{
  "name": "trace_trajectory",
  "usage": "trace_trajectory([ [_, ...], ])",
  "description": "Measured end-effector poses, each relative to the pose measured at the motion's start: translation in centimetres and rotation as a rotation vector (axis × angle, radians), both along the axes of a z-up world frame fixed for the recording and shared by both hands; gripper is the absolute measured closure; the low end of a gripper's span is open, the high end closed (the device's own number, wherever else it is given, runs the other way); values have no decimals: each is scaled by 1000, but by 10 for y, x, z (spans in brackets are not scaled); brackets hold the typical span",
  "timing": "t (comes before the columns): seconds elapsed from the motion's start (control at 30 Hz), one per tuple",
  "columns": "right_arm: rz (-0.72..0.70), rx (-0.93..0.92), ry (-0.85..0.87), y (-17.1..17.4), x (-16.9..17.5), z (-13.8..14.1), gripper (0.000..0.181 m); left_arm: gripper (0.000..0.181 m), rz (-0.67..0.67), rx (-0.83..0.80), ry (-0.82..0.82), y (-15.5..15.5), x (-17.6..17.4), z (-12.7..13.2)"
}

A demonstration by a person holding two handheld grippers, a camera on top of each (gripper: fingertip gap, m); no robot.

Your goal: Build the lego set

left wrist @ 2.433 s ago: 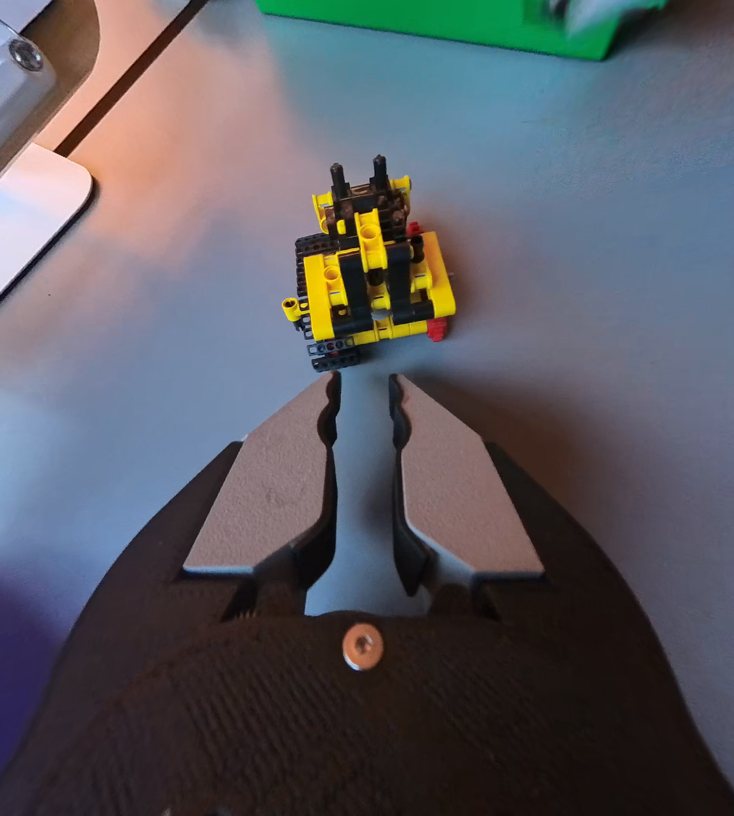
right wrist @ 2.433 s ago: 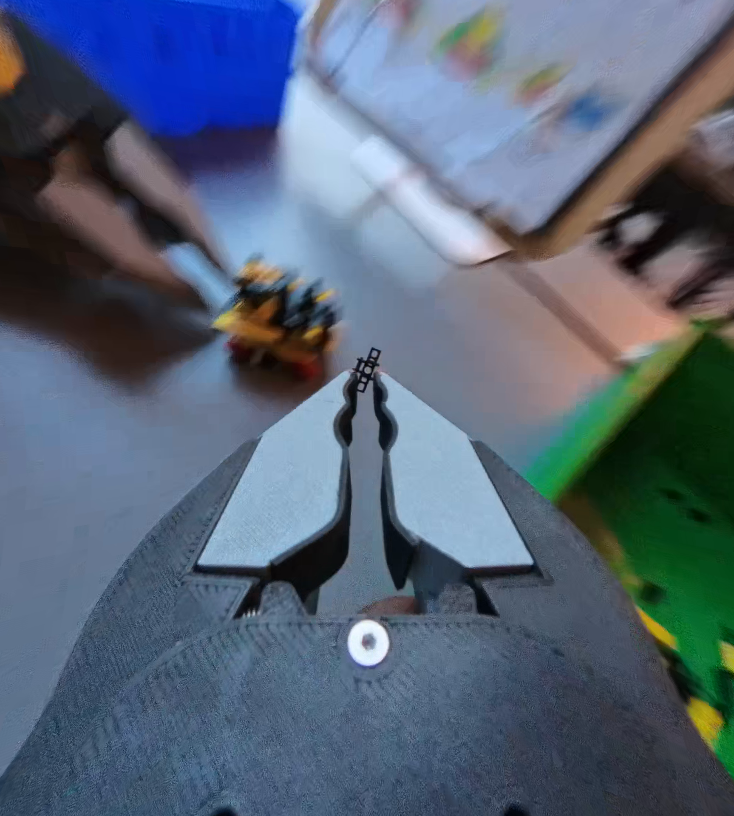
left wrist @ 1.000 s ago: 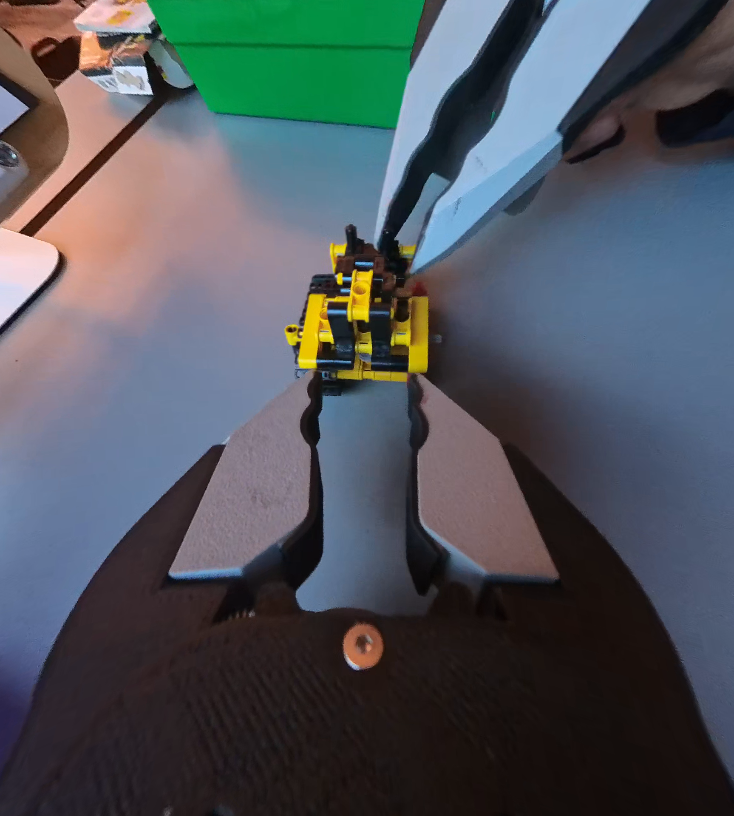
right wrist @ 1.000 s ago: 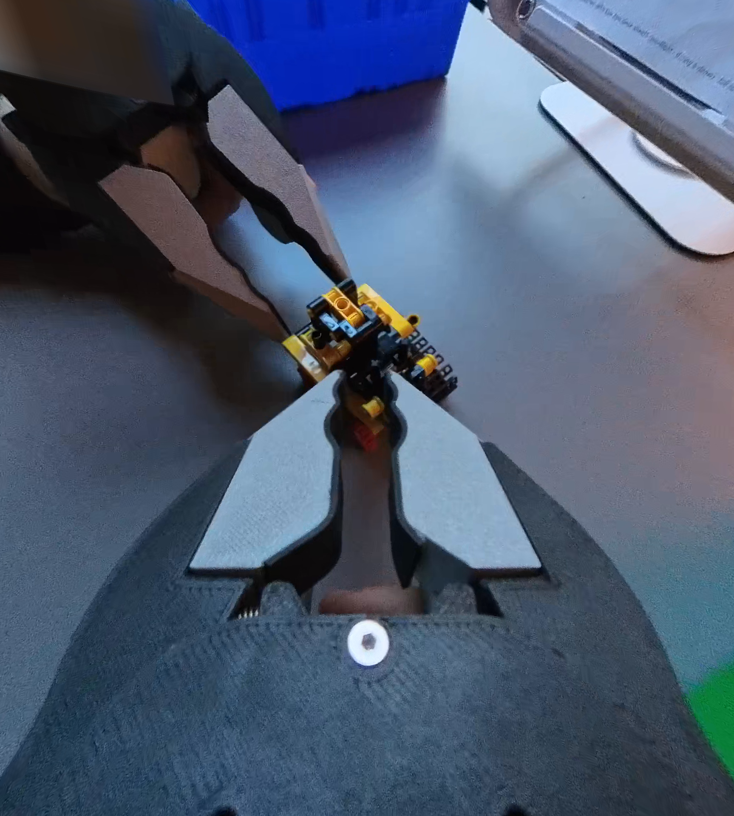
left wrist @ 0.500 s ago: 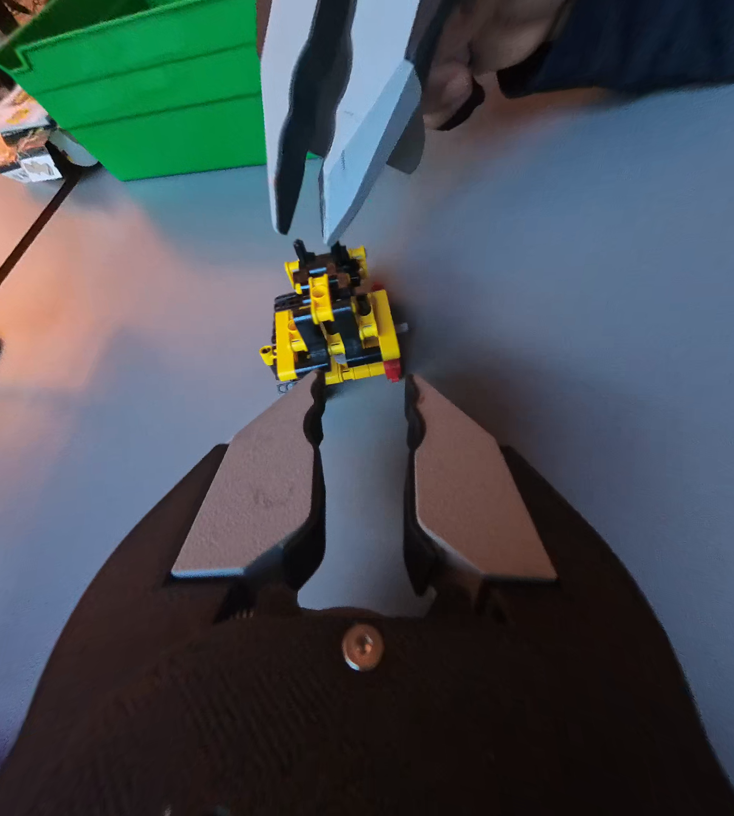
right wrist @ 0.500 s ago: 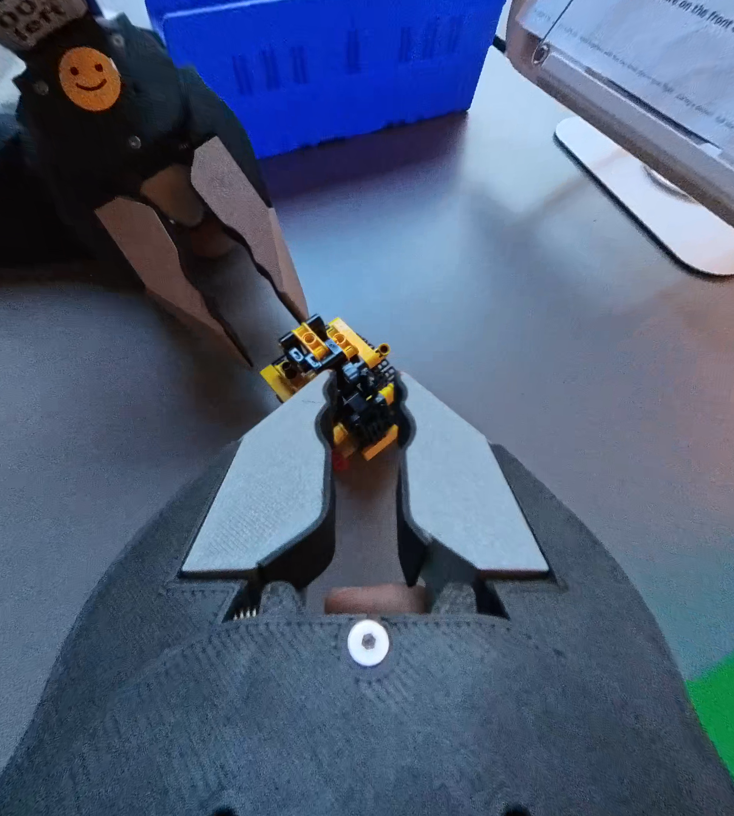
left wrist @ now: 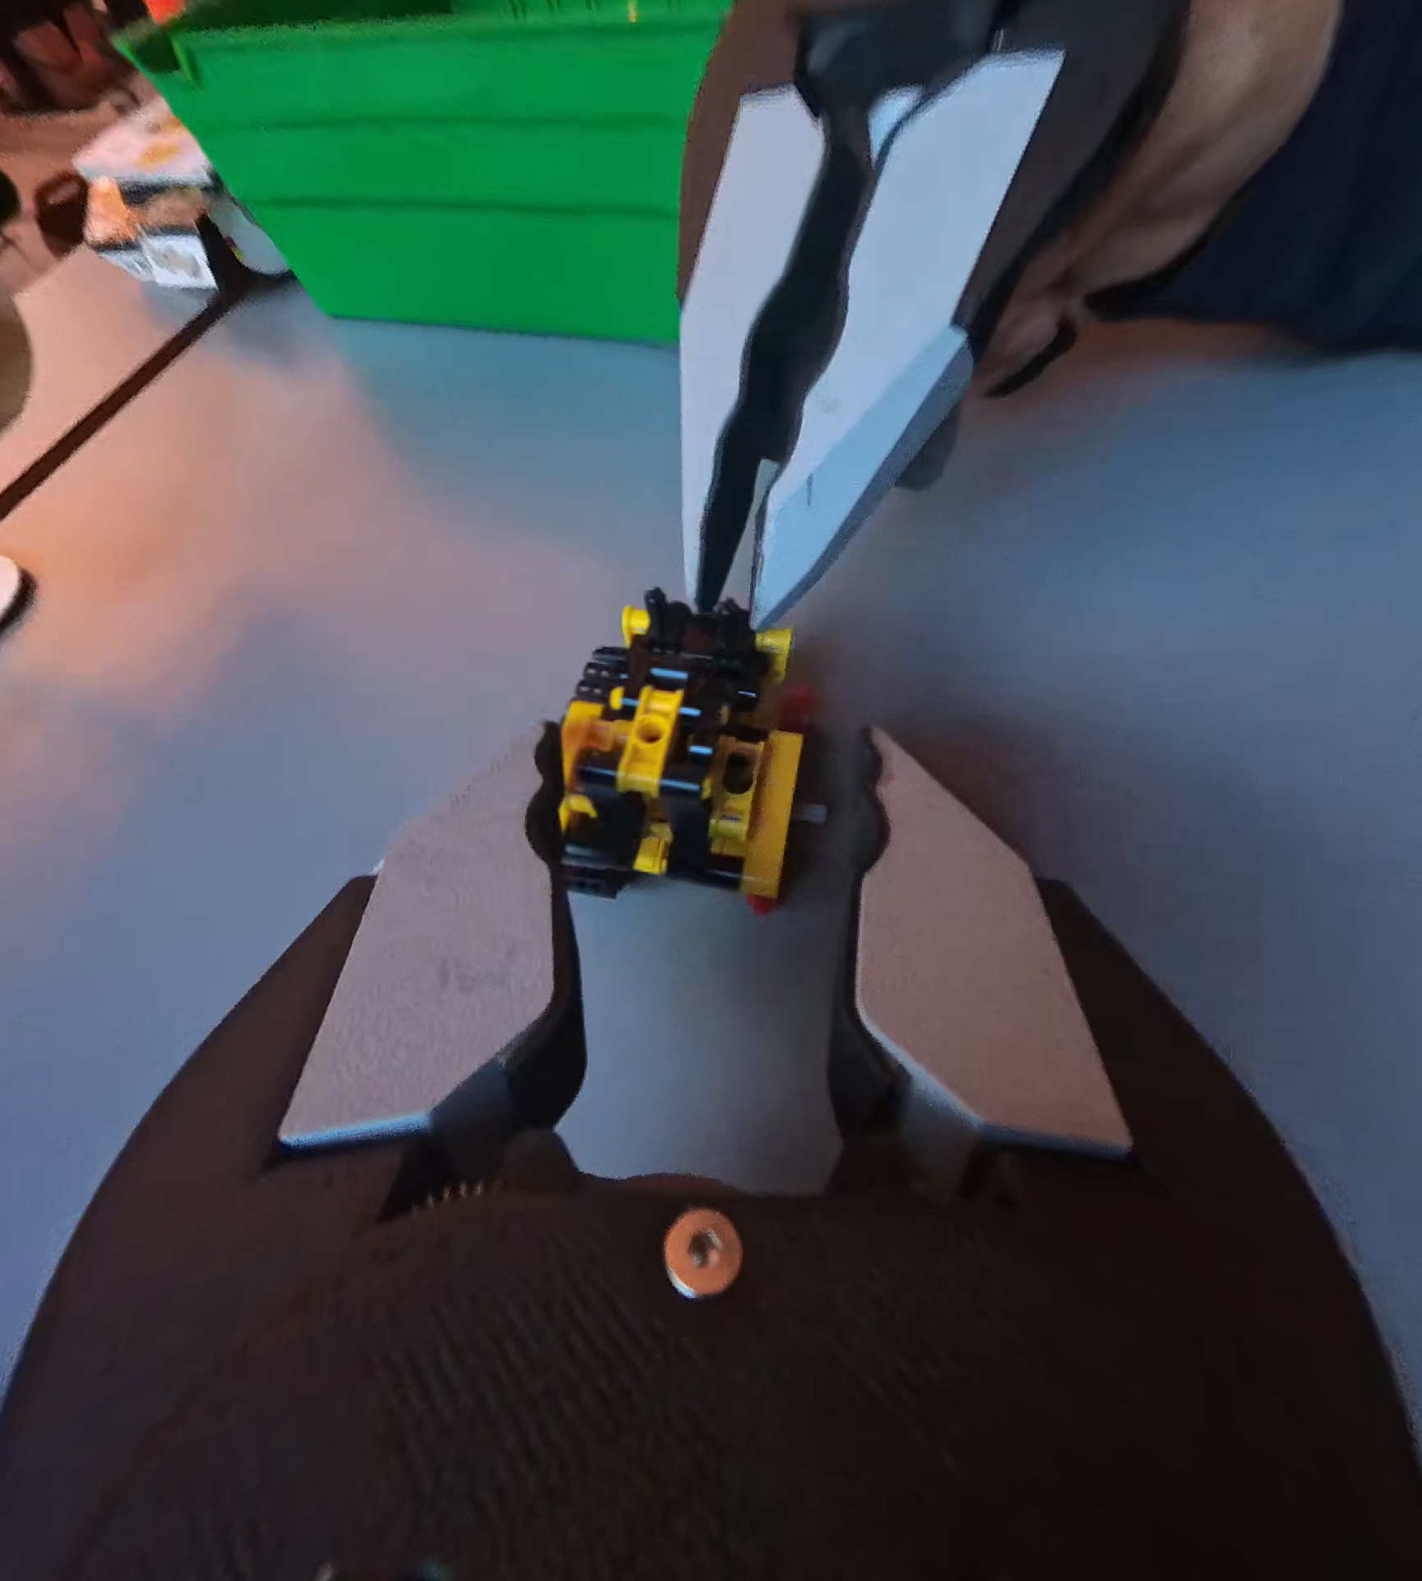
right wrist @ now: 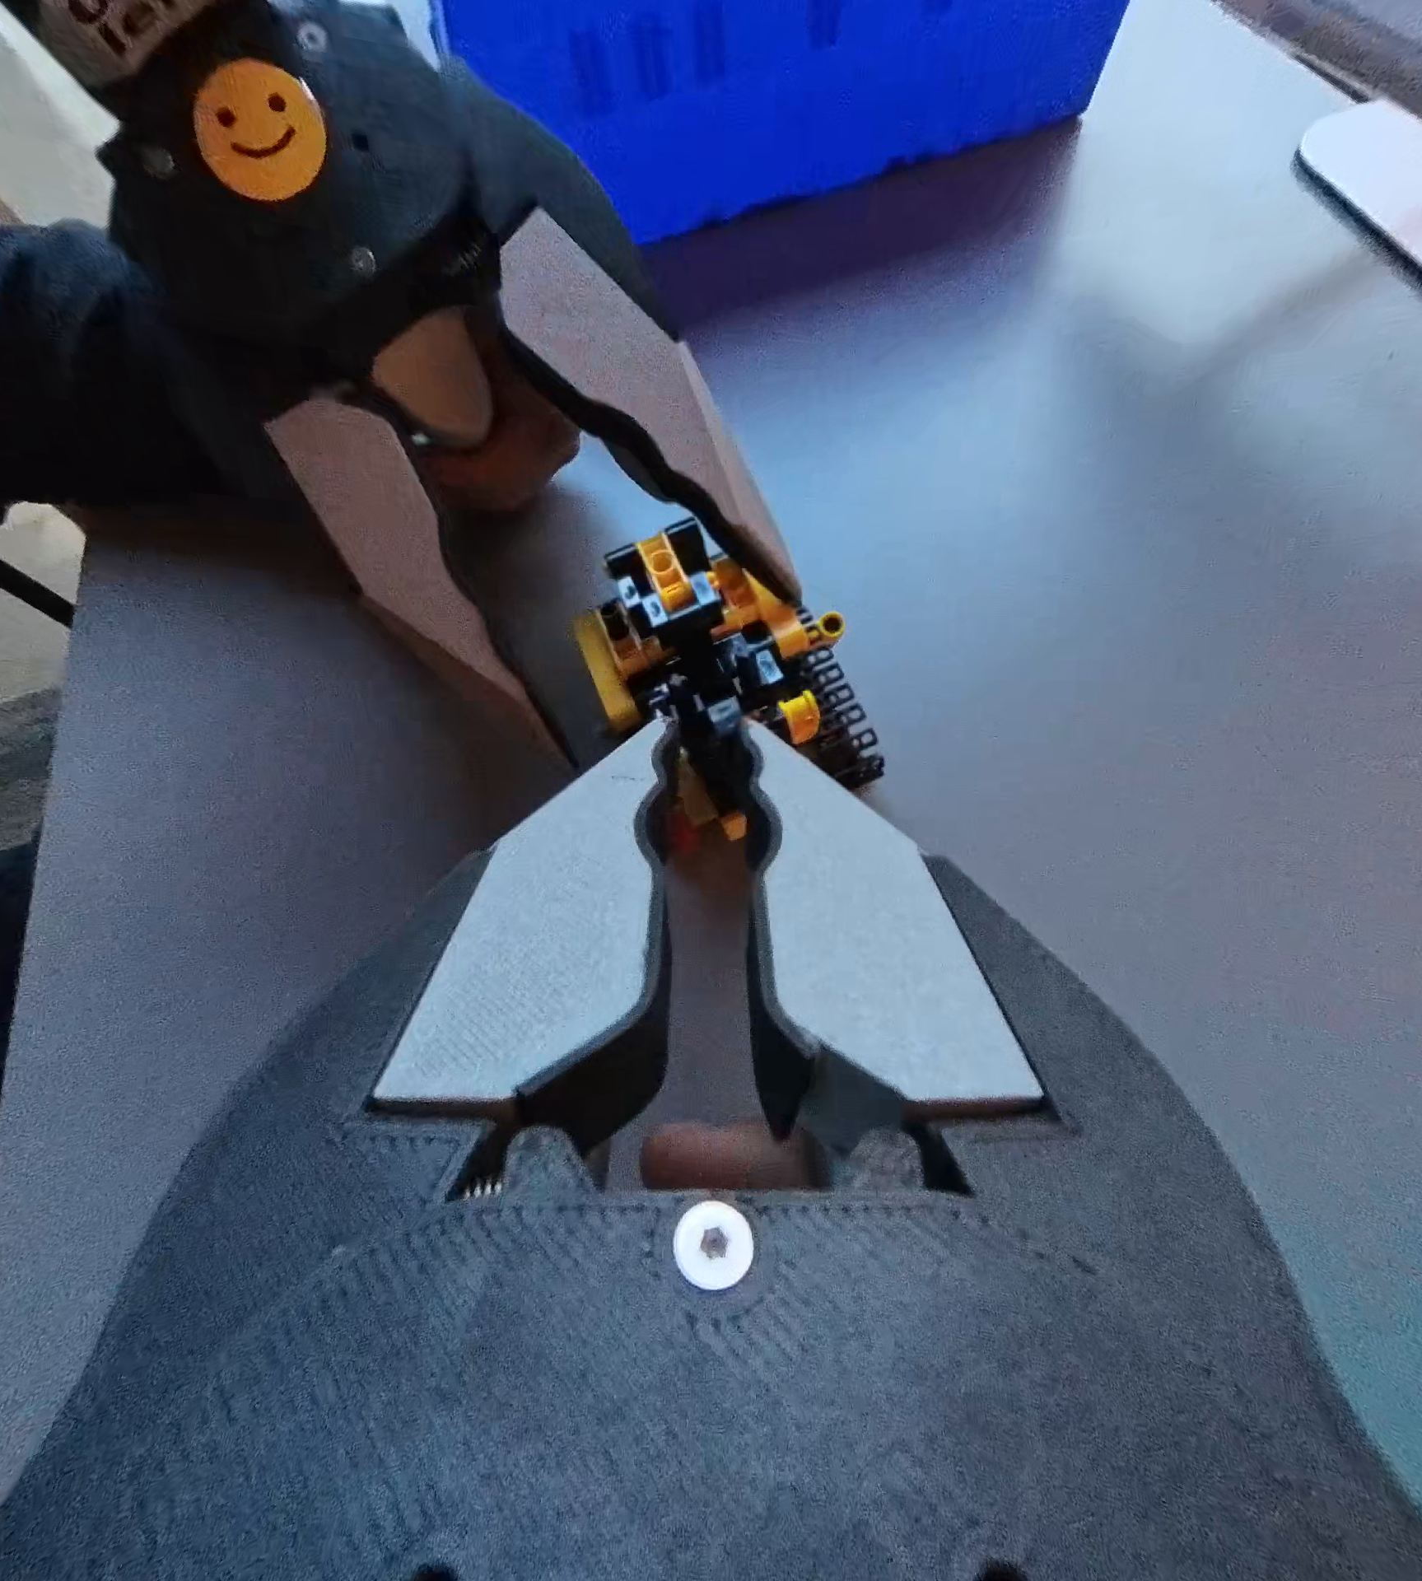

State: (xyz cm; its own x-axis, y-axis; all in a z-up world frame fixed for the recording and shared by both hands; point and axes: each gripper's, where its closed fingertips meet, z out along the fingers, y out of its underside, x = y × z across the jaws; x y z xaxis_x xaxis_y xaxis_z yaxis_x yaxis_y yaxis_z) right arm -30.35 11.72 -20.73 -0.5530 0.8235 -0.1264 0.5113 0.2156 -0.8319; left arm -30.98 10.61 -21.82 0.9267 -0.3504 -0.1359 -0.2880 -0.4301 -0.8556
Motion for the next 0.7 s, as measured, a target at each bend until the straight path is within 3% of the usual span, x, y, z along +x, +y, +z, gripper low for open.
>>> trace_trajectory([
  [0.03,-1,17,16,-1,-1,0,172,116,8,-8,35,1,0,-3],
  [0.1,-20,50,18,3,-1,1,171,130,21,12,78,0,-4,-2],
  [0.2,-37,13,0,9,2,5,173,131,46,6,54,-3,-11,-2],
  [0.3,1,-39,-80,2,9,-3,169,131,74,2,55,-3,-19,-2],
  [0.43,-57,-25,-92,0,0,-14,174,131,86,17,104,-2,-21,-2],
  [0.6,-31,-265,-194,-15,1,-17,172,131,67,23,115,-2,-20,-2],
  [0.7,-71,-207,-179,-4,-3,-24,175,131,67,9,76,-3,-22,-2],
])
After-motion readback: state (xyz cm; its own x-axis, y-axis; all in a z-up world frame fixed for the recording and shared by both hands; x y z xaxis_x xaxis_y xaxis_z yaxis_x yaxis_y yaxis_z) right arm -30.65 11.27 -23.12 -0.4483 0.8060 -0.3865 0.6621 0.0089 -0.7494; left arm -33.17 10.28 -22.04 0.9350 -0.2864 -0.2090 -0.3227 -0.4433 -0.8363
